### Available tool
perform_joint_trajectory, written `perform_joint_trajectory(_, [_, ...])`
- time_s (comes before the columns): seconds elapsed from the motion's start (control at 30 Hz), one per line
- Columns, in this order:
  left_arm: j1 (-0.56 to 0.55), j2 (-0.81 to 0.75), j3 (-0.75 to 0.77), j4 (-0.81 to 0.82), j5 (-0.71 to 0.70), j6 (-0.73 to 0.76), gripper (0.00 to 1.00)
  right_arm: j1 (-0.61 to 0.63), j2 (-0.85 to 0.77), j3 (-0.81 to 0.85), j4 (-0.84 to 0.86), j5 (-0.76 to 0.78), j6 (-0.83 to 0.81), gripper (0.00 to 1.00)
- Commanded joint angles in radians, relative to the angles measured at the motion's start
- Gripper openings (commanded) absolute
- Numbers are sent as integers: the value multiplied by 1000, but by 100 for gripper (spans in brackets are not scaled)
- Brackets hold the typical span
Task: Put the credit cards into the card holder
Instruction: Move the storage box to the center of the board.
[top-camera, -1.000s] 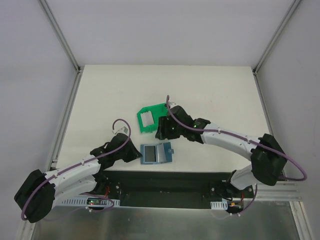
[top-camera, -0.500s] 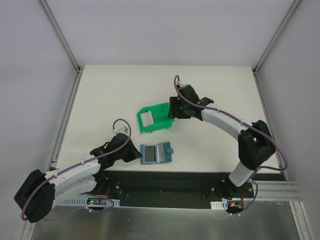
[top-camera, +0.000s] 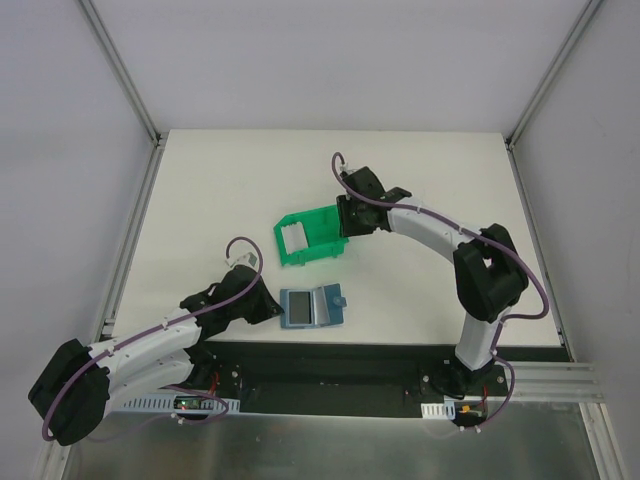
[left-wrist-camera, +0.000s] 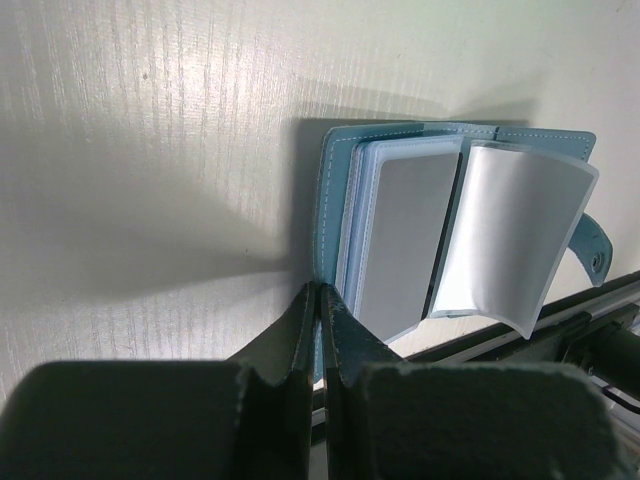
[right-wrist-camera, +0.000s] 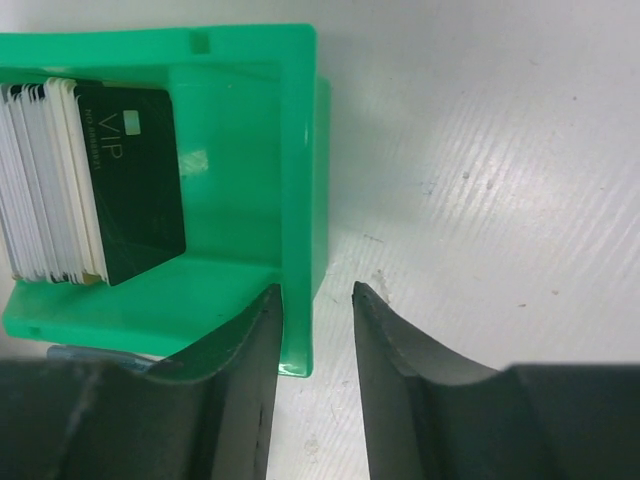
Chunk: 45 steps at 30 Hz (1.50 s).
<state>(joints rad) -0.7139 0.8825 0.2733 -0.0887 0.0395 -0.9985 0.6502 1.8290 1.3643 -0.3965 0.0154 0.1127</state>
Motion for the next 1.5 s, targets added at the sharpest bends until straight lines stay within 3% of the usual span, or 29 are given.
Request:
perform_joint_trajectory(0.0, [-4,7,37,-14,-16,20,0,-17,-16,32,-25,57,-56,34])
perform_joint_trajectory(0.3, [-4,15,43,-14,-15,23,0,-50,-37,-14,-28,64,-80,23])
perform_joint_trajectory(0.7, [-4,18,47,-14,-12,21,0,-63,-96,-80,-5,49,-61,23])
perform_joint_trajectory(0.93, [-4,18,56,-14,-1,35,0,-87,-85,23,-83,-52,-105,35])
perform_joint_trajectory(1.1, [-4,13,60,-14,-1,34,0,-100,-118,151,-200,16,-153,47])
perform_joint_trajectory(1.33, [-4,-7,58,-14,11,20,0,50,-339,3,-173,124,-114,53])
perform_joint_trajectory(1.47, [-4,-25,60,-14,17,5,0,190,-444,-173,-52,107,109,57])
